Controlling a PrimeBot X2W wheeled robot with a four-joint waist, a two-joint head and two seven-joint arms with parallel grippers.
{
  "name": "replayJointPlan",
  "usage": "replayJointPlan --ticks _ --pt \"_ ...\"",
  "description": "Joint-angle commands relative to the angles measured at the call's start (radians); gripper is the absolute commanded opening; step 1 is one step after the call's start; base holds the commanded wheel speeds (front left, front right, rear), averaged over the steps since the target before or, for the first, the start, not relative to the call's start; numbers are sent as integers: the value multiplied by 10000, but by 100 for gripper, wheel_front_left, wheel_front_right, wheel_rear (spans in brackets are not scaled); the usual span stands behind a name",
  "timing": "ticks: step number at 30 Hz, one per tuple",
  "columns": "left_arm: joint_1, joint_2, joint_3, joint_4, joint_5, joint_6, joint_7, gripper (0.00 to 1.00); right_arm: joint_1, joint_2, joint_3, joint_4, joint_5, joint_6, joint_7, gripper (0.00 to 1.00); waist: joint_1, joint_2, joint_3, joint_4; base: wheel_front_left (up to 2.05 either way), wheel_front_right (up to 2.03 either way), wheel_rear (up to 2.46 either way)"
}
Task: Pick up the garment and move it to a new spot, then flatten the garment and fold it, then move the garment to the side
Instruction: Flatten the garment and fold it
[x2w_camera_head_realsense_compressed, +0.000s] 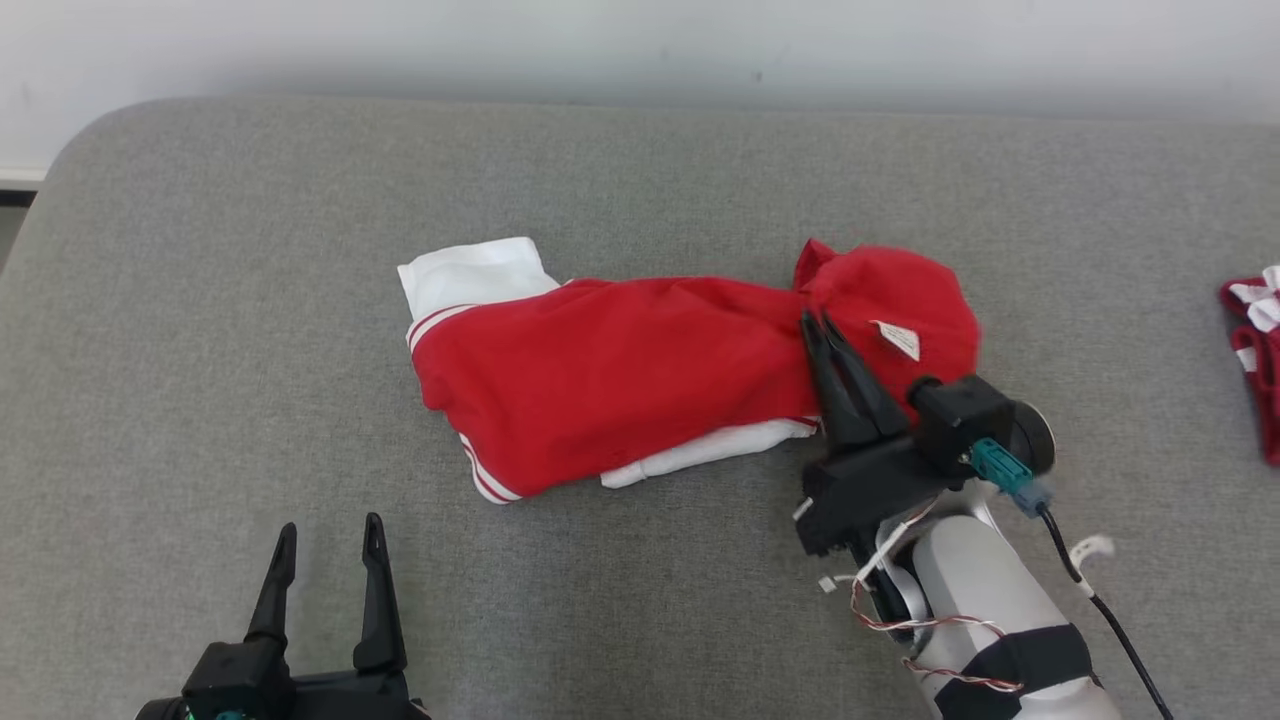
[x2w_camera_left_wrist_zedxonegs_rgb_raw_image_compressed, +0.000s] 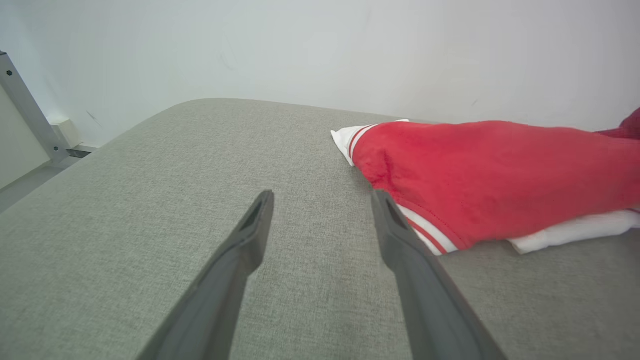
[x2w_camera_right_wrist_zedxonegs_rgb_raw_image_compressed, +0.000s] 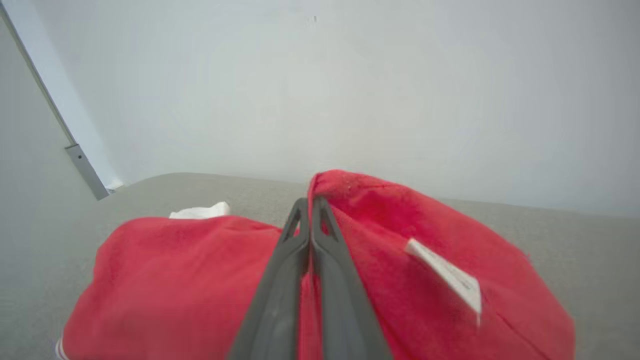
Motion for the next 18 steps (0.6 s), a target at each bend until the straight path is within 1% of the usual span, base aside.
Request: replayJointPlan --ticks 1,7,11,12,15,17,18 --pt "23 -9 37 56 -40 -59 -31 100 -176 23 289 -440 194 -26 -32 0 -1 -1 -289 -205 0 0 0" --pt "254 -9 -2 137 -69 -139 -31 100 -803 29 1025 -1557 1083 -26 -34 0 -1 -1 -822 -262 0 0 0" --pt "342 -11 10 172 -53 -181 -31 100 -1224 39 1248 -2364 1794 -26 -32 0 -1 -1 -1011 -212 0 0 0" --pt "342 -11 10 172 -53 -181 -31 100 -1224 39 1248 -2364 1794 -26 -32 0 -1 -1 -1011 -212 0 0 0" --pt "485 -11 36 191 -70 -226 -31 100 -1415 30 1136 -3193 2486 -26 -31 0 -1 -1 -1048 -176 0 0 0" --pt "464 -10 39 205 -97 -236 -31 100 -1430 25 818 -3575 2729 -26 -17 0 -1 -1 -1036 -161 0 0 0" --pt "460 -11 34 204 -84 -239 -31 100 -1416 24 607 -3649 2663 -26 -17 0 -1 -1 -1019 -152 0 0 0"
